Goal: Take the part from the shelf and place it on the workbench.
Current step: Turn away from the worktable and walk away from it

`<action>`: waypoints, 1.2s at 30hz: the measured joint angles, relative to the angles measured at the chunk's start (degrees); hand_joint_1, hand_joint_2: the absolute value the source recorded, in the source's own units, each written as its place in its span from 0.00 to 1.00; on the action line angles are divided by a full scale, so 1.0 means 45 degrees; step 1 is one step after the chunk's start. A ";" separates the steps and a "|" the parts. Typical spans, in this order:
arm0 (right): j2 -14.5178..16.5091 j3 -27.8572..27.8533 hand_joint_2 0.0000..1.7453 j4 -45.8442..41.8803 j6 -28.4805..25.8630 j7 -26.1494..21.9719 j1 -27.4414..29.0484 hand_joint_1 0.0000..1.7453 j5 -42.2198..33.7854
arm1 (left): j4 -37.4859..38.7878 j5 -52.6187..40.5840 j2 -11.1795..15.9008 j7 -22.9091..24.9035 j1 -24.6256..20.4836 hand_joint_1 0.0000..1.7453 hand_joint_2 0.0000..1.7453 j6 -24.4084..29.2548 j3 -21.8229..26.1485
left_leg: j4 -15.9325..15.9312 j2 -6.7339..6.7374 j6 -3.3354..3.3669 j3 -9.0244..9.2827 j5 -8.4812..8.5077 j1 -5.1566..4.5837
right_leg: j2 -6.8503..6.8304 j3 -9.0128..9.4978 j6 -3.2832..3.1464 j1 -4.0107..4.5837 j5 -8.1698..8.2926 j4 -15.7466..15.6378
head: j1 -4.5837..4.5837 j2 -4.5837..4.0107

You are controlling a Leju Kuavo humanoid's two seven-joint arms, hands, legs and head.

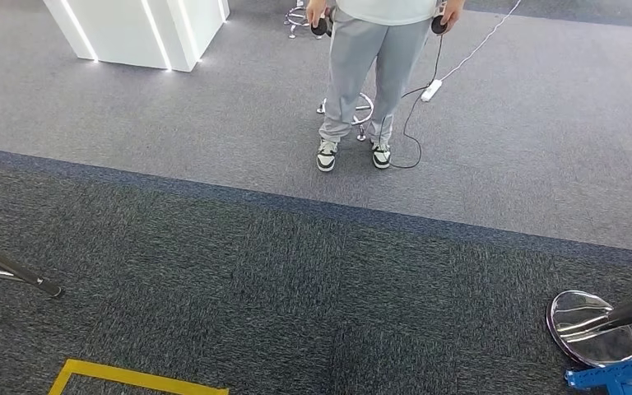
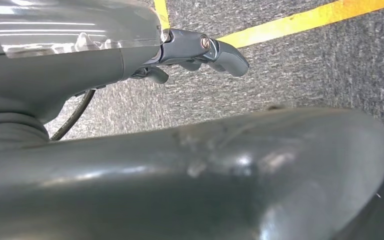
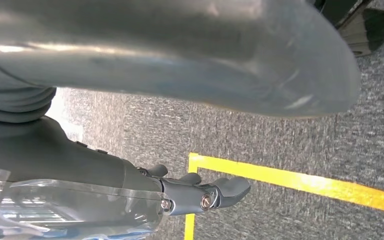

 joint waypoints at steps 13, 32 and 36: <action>-0.0079 -0.0158 0.00 0.0000 0.0115 0.0080 -0.0021 0.00 0.0034 | 0.0000 -0.0290 -0.0492 0.0124 -0.0092 0.00 0.00 0.0580 -0.0053 | 0.3624 -0.0139 -0.0565 -0.1548 -0.1671 0.0062 | 0.0223 0.0690 -0.0699 0.0168 0.0547 -0.1628 | -0.0059 0.0000; 0.0006 -0.0126 0.00 0.0000 -0.0089 0.0114 -0.0065 0.00 0.0661 | 0.0000 -0.0427 -0.0187 -0.0209 0.0032 0.00 0.00 -0.0159 -0.0188 | 0.0046 0.0020 -0.0102 0.0023 -0.0049 -0.0050 | -0.0146 0.0516 -0.0133 0.0030 0.0413 -0.1084 | -0.0006 0.0000; 0.0022 -0.0120 0.00 0.0000 -0.0086 0.0089 -0.0101 0.00 0.0689 | 0.0000 -0.0440 -0.0171 -0.0248 0.0017 0.00 0.00 -0.0141 -0.0198 | 0.0142 0.0122 -0.0392 0.0023 -0.0165 -0.0055 | -0.0067 0.0652 -0.0425 0.0100 0.0483 -0.1535 | -0.0039 0.0000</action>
